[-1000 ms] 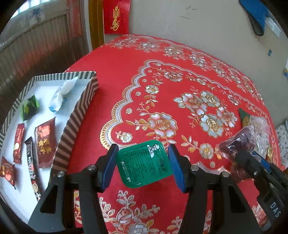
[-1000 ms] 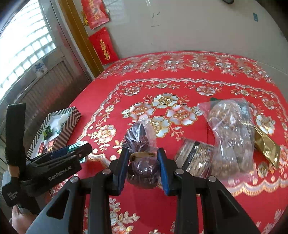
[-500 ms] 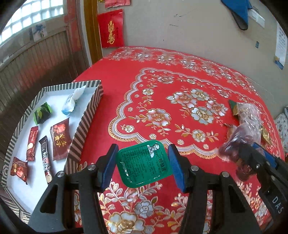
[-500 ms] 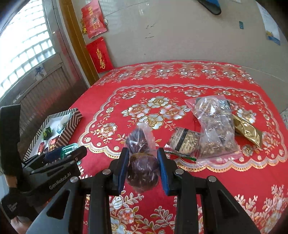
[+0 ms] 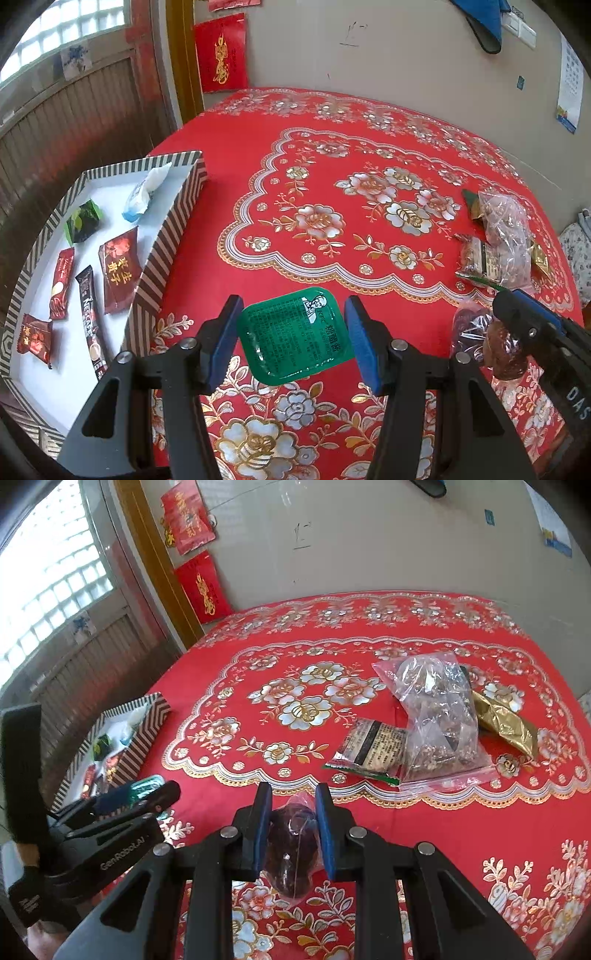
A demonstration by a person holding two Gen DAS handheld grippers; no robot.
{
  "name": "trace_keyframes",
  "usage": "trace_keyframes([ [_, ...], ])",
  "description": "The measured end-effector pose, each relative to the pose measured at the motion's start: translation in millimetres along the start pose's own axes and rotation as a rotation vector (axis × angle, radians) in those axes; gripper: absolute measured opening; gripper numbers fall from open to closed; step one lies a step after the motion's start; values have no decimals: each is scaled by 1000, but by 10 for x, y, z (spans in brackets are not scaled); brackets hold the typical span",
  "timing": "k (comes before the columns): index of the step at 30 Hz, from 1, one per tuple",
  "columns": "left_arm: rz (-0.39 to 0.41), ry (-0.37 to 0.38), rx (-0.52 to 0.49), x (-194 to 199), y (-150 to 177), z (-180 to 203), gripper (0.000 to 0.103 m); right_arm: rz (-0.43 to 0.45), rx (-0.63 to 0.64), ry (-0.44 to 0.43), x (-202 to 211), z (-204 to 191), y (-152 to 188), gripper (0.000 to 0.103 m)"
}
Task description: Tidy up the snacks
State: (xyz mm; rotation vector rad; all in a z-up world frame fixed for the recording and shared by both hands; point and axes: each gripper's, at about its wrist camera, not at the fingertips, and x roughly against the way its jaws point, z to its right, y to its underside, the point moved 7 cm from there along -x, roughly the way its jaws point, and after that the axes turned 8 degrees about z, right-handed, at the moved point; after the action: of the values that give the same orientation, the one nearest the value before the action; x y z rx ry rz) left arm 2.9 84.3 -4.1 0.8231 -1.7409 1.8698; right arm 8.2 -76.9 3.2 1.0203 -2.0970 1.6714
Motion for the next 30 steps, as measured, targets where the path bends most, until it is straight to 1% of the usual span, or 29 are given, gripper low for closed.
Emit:
trace_keyframes([
  [4,-2,5,-2,-3,7,11,58,11,2,-22,53,-65,-28,23],
  [10,16,5,-6,69,-18,-28,58,24,32,-40,96,-237,-96,23],
  [18,47,-7,5,188,-91,-191,58,33,71,-51,93,-466,-184,23],
  [30,68,-5,18,307,-113,-403,58,48,126,-56,142,-803,-244,23],
])
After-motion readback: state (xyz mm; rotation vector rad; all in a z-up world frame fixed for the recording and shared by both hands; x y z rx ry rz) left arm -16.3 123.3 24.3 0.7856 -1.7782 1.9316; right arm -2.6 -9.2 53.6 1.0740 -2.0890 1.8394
